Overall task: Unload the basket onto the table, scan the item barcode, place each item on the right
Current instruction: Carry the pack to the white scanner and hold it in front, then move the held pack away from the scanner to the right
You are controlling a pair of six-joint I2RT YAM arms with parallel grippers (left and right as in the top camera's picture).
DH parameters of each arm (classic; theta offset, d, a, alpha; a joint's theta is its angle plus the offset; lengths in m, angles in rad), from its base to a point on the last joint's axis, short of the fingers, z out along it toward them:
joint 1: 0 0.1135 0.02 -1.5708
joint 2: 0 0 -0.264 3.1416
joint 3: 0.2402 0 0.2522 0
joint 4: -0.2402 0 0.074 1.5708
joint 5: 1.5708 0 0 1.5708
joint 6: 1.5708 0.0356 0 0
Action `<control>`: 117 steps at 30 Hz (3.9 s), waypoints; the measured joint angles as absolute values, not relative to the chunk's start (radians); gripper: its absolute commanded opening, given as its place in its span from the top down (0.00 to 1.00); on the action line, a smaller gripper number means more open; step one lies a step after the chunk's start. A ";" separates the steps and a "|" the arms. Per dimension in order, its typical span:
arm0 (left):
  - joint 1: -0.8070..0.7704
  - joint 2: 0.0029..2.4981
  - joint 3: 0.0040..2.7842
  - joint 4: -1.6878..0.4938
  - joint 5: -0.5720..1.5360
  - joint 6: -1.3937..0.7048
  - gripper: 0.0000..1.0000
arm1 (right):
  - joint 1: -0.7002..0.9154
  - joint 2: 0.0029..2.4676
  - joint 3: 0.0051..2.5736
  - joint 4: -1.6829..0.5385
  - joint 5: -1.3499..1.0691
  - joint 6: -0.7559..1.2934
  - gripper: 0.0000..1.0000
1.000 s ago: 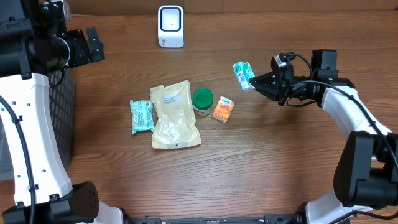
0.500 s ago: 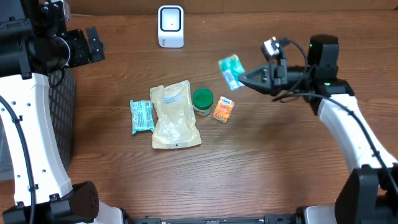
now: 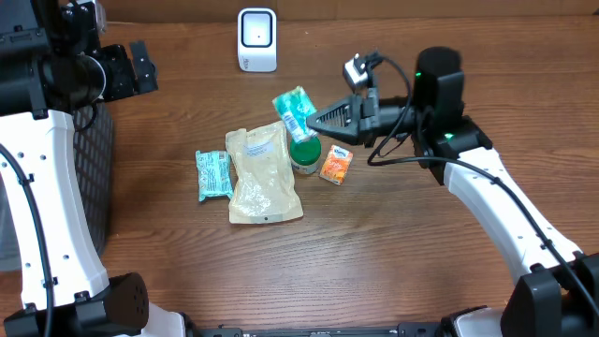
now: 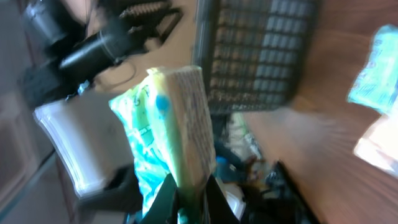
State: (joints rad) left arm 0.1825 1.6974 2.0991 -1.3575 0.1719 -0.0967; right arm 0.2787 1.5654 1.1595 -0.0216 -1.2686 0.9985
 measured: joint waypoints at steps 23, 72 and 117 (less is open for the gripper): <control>0.183 1.697 2.099 -1.358 0.172 -0.097 0.00 | 0.506 1.983 2.101 -0.728 0.013 0.252 0.96; 0.183 1.697 2.099 -1.358 0.172 -0.097 0.01 | 0.589 2.589 2.100 0.239 0.370 -0.648 0.96; 0.183 1.697 2.099 -1.359 0.172 -0.097 0.01 | -0.056 1.754 2.102 -1.441 -0.520 0.278 0.96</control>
State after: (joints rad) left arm 0.1829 1.6974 2.0987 -1.3586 0.1722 -0.0967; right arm -0.0559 1.7538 2.1021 -1.4410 -0.5201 0.2775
